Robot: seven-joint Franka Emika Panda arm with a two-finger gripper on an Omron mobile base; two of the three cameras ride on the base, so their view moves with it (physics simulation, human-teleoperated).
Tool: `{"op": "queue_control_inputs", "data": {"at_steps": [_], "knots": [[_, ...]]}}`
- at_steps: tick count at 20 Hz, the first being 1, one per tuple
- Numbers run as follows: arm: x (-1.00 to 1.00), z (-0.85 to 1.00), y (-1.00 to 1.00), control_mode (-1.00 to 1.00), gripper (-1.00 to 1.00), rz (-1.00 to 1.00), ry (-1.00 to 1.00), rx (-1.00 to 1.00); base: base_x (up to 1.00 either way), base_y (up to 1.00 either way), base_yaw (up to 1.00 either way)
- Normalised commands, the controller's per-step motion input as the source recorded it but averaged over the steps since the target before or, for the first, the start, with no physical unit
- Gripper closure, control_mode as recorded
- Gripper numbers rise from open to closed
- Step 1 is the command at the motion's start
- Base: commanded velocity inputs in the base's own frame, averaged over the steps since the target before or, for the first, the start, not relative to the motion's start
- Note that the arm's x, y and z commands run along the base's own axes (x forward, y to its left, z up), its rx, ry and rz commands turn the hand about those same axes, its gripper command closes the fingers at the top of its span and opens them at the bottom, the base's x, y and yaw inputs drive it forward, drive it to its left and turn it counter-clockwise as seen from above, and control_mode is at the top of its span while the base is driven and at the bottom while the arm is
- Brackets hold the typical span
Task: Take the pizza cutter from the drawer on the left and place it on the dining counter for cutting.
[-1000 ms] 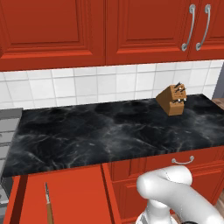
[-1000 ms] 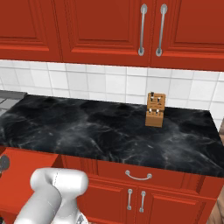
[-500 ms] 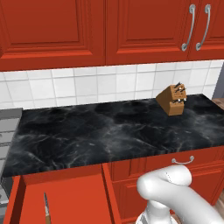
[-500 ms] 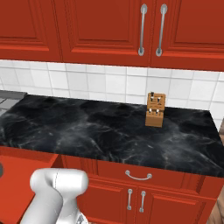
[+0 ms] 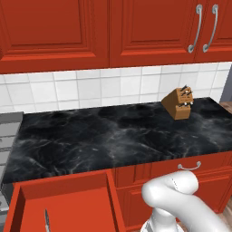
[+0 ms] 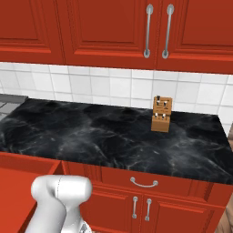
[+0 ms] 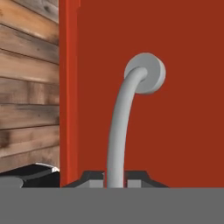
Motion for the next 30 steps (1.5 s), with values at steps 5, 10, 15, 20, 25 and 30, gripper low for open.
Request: {"op": "queue_control_inputs", "data": {"at_steps": [5,10,15,20,25,30], "knots": [[-0.35,0.0,0.0,-1.0,-1.0,0.0,0.03,0.0,0.0,0.0,0.0],[-0.54,0.0,0.0,-1.0,-1.0,-0.02,0.0,0.0,0.0,0.0,0.0],[-0.97,0.13,0.0,-1.0,-1.0,-0.1,0.0,0.0,0.0,0.0,0.0],[-0.58,0.7,0.0,-1.0,-1.0,-0.15,0.04,0.05,0.0,0.0,0.0],[0.0,0.89,0.0,-1.0,-1.0,-0.18,0.01,0.04,0.0,0.0,0.0],[0.0,0.93,0.0,-1.0,-1.0,-0.22,0.0,0.04,0.0,0.0,0.0]]}}
